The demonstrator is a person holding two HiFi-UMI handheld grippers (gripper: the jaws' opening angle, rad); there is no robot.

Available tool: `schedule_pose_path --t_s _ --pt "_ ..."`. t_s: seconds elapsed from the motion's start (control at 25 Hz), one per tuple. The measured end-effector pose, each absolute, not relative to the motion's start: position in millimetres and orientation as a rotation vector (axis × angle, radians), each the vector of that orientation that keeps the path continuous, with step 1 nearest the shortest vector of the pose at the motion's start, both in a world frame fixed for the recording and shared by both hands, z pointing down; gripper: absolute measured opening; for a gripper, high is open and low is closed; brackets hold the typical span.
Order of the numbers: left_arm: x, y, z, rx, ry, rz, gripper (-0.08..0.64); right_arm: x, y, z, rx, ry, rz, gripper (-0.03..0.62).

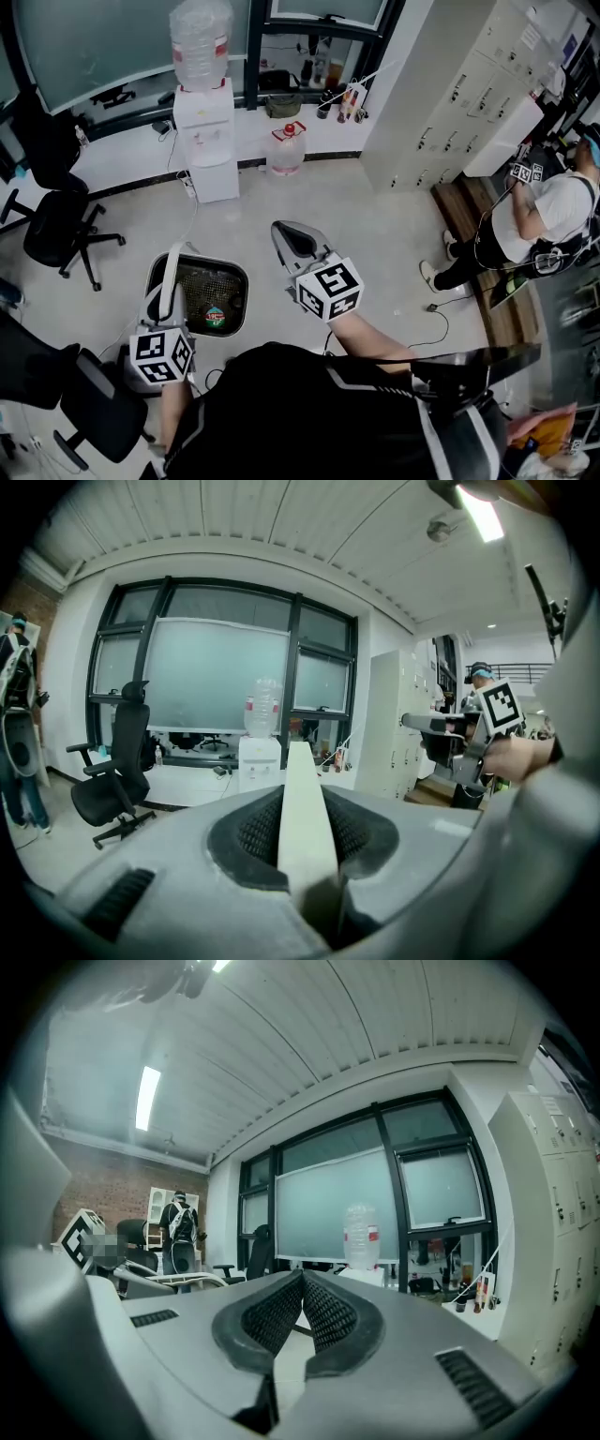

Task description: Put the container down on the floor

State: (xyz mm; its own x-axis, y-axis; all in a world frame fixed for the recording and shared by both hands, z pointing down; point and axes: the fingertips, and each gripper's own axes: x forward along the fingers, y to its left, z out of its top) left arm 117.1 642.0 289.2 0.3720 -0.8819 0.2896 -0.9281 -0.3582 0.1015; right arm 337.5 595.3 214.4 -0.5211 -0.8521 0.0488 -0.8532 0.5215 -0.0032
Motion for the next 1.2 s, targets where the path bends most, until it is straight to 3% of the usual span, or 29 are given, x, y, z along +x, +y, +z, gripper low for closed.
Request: schedule_pose_path --t_s 1.2 --pt "-15.7 626.7 314.1 2.255 -1.665 0.241 0.084 210.9 553.2 236.3 1.398 -2.708 0.023 0.008"
